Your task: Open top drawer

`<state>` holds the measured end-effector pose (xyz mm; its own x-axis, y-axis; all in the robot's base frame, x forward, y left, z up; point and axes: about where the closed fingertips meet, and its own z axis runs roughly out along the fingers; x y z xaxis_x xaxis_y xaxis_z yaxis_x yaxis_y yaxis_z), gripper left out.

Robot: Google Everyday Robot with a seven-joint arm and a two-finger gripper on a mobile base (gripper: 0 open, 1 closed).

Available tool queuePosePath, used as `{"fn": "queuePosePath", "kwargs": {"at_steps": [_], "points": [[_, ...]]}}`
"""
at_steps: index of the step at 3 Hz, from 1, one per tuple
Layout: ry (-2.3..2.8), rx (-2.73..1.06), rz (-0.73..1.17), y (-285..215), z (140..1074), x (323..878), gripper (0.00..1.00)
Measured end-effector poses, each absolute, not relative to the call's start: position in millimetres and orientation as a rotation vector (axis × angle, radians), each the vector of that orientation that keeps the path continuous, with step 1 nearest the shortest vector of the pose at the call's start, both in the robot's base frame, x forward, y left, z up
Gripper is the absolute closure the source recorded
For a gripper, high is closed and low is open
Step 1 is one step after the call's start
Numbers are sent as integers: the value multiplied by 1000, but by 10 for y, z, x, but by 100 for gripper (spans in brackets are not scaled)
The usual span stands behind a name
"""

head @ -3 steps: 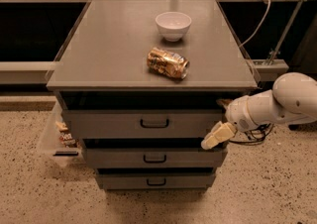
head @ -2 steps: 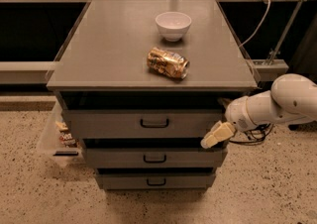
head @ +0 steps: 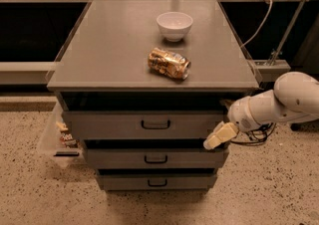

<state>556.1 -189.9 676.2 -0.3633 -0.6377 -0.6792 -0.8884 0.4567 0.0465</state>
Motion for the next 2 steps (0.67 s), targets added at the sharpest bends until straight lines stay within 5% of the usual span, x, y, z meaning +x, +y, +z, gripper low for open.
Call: {"fn": "queuePosePath", "kwargs": {"at_steps": [2], "points": [[2130,-1273,638,-1828,6782,5460,0]]}}
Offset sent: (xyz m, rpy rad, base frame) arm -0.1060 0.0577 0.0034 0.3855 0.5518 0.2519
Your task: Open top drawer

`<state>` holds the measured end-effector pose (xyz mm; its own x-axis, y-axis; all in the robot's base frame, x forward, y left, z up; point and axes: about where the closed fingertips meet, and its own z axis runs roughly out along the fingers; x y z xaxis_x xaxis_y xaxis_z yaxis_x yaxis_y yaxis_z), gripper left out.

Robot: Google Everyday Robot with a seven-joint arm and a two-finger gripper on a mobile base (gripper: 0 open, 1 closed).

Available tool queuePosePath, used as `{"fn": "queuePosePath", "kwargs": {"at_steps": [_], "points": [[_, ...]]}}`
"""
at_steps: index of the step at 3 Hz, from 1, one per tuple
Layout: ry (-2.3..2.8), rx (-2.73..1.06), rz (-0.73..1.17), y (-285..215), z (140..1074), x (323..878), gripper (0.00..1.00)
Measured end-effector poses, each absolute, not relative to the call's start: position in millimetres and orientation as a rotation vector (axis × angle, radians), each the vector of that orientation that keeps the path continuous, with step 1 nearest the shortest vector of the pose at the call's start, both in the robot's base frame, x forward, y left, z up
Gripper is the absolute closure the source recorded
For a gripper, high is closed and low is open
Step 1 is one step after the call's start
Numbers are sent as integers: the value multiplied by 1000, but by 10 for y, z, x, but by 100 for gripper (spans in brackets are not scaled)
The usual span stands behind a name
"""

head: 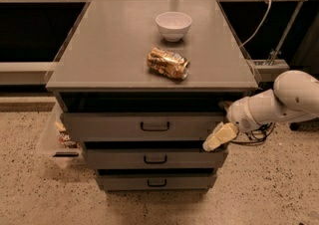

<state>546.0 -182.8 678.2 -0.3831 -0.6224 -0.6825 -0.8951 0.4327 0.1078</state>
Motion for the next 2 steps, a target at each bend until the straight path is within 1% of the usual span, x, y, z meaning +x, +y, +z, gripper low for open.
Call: {"fn": "queuePosePath", "kwargs": {"at_steps": [1,2], "points": [[2130,-1273,638,-1828,6815,5460,0],[2124,-1283,717,-1736,6855,5365,0]]}}
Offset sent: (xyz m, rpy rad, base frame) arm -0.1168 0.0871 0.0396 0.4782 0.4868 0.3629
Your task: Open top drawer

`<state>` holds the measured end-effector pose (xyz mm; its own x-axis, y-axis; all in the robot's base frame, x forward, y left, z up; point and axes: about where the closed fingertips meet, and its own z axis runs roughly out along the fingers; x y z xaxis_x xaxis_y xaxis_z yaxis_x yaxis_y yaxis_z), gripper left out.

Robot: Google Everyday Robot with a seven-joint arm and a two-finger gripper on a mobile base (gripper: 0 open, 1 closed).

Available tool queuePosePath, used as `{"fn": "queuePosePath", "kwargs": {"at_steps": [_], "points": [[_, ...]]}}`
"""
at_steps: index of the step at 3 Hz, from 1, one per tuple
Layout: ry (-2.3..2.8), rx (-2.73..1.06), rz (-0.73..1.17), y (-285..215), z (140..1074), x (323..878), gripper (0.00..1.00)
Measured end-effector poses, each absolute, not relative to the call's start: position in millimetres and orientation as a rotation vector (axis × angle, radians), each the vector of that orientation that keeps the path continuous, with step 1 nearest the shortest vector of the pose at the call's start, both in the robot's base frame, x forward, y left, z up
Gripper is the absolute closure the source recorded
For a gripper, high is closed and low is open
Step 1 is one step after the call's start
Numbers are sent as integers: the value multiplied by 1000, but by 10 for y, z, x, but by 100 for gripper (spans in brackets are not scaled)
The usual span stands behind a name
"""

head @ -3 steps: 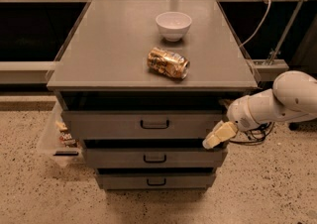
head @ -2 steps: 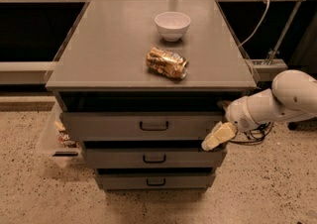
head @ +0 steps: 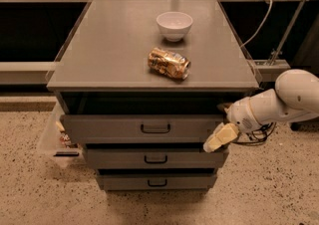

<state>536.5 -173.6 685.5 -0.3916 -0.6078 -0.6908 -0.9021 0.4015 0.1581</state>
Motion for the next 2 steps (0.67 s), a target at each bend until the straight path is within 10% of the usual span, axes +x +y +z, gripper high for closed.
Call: {"fn": "queuePosePath", "kwargs": {"at_steps": [2], "points": [[2140,-1304,742,-1719,6843,5338,0]]}}
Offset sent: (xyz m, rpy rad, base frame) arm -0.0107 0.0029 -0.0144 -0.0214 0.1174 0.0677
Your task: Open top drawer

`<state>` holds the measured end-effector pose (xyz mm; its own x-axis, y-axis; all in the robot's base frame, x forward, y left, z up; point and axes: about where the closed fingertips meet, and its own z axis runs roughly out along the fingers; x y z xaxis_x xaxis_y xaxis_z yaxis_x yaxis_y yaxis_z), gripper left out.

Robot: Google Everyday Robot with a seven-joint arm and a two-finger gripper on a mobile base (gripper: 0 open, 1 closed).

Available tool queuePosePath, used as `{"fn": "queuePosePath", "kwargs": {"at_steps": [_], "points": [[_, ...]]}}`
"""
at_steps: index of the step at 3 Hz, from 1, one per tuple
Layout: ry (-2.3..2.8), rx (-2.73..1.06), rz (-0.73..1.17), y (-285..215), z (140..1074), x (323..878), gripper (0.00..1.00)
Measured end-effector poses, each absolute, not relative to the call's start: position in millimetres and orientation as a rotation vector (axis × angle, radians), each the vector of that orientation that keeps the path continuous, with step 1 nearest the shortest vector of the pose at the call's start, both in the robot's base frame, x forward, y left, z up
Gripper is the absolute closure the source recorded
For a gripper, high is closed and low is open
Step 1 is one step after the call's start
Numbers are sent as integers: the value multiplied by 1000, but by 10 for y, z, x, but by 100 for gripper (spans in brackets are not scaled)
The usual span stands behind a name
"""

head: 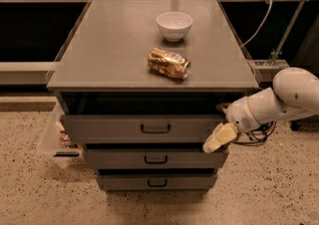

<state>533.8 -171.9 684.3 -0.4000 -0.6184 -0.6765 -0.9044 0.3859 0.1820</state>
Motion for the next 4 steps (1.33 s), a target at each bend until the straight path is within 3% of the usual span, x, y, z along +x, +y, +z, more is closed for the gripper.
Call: {"fn": "queuePosePath", "kwargs": {"at_steps": [4], "points": [[2127,-1414,857,-1691,6892,4673,0]]}}
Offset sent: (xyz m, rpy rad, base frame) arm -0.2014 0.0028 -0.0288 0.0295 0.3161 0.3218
